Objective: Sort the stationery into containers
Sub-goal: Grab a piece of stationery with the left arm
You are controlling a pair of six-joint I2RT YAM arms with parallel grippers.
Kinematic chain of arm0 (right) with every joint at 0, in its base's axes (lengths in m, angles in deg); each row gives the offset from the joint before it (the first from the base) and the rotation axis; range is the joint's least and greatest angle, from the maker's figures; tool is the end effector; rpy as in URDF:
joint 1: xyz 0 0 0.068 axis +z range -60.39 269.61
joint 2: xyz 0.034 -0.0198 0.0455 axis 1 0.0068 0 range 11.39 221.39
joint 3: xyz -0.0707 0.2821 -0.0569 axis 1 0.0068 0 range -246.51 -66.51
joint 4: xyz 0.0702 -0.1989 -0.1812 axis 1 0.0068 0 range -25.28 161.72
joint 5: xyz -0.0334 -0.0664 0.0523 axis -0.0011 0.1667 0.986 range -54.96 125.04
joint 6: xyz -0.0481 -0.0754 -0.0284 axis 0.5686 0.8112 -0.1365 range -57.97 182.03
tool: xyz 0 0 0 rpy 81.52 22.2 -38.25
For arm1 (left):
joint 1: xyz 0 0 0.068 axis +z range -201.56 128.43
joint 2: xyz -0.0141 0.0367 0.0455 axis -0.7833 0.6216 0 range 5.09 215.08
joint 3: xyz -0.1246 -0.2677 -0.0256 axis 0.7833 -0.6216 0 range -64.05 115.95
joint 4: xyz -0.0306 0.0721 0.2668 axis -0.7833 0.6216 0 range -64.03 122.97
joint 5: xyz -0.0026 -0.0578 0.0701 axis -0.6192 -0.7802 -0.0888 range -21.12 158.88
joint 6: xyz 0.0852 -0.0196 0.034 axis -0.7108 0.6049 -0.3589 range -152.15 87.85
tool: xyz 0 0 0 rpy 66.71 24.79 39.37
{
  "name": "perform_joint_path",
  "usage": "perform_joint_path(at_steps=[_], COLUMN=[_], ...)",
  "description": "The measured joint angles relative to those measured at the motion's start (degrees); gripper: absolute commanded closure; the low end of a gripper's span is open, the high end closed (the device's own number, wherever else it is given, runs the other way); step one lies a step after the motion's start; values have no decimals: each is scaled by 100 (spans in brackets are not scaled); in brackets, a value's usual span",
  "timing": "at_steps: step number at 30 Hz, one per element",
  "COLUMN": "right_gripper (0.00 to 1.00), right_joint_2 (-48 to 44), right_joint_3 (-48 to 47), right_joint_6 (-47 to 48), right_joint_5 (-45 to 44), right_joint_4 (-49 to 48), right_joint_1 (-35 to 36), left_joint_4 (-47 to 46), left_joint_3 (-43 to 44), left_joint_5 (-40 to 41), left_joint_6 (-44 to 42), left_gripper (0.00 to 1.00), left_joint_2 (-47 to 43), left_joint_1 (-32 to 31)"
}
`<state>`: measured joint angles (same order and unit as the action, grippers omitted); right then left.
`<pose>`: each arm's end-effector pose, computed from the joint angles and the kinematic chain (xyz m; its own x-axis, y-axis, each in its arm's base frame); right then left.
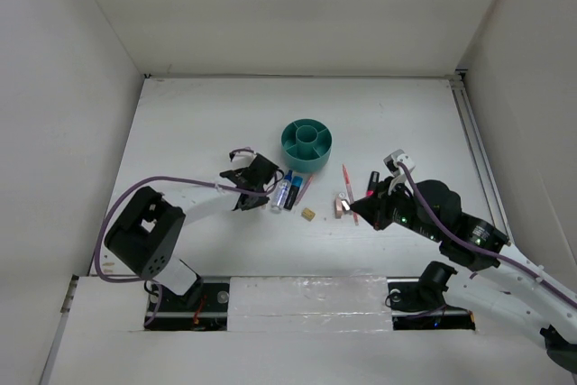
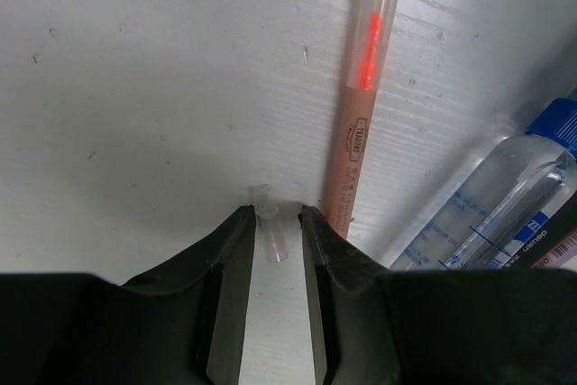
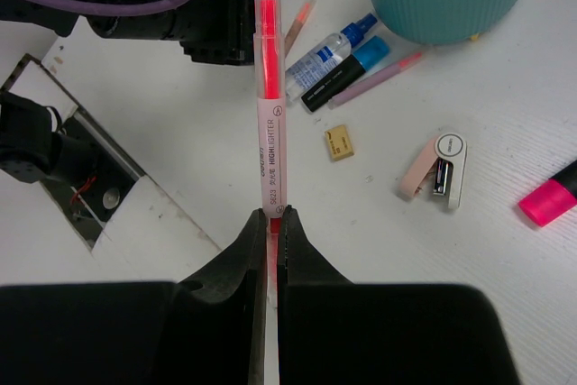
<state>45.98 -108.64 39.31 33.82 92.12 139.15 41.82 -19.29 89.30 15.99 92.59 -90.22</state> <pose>0.1210 0.1392 0.3172 -0.4922 0.0180 -0.8703 -0.6045 0.7123 0.3567 0.2690 -0.1774 0.1365 -0.7751 -0.2739 -0.5694 -0.2007 0.9612 -0.1892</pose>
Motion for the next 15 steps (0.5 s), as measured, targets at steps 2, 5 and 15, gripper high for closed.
perform_joint_path(at_steps=[2, 5, 15], right_gripper=[100, 100, 100], right_joint_2=[0, 0, -44], right_joint_3=[0, 0, 0], right_joint_6=[0, 0, 0], right_joint_5=[2, 2, 2], right_joint_4=[0, 0, 0], right_joint_1=[0, 0, 0], left_joint_4=[-2, 0, 192], left_joint_3=[-17, -26, 105], left_joint_5=[9, 44, 125], left_joint_6=[28, 68, 87], left_gripper=[76, 79, 100], left_joint_2=[-22, -24, 94], left_joint_1=[-13, -37, -59])
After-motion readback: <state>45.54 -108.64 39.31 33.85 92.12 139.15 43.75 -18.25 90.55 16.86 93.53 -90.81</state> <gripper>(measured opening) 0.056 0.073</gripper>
